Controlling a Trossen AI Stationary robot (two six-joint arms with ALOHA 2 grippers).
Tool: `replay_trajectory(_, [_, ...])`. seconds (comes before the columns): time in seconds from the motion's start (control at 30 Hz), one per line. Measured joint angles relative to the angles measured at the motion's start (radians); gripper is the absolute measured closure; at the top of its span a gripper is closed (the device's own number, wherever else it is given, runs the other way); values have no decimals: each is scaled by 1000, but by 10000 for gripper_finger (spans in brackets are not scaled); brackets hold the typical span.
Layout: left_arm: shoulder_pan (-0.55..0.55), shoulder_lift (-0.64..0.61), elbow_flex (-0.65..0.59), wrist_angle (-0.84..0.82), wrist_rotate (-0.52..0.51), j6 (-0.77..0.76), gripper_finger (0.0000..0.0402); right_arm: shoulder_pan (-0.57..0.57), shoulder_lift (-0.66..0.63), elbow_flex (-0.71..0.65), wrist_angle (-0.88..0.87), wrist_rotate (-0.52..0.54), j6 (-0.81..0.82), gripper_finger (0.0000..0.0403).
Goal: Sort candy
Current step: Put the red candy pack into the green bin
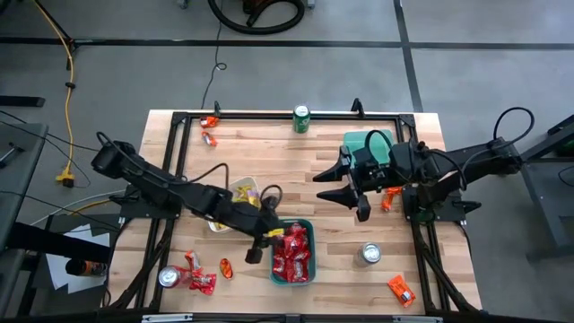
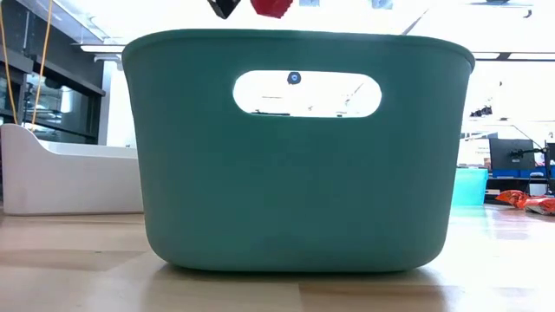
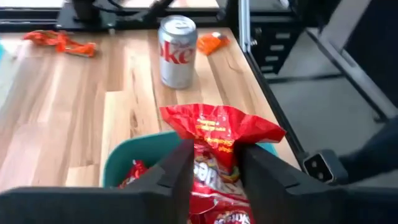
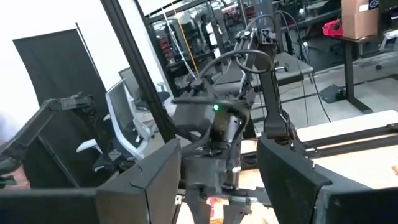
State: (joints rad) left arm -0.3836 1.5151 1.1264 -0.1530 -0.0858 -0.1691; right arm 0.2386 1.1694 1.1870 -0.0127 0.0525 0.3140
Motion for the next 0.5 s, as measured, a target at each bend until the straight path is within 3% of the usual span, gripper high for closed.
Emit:
replay_trajectory(0.27, [12, 25, 87, -148, 18, 14, 200, 0, 0, 0, -15, -2, 0, 197])
replay_trajectory(0.37, [26, 22, 107, -174, 25, -13, 179, 0, 0, 0, -28, -3, -1, 197])
replay_trajectory(0.5, [49, 22, 121, -176, 112, -50, 166, 0, 0, 0, -37, -3, -5, 197])
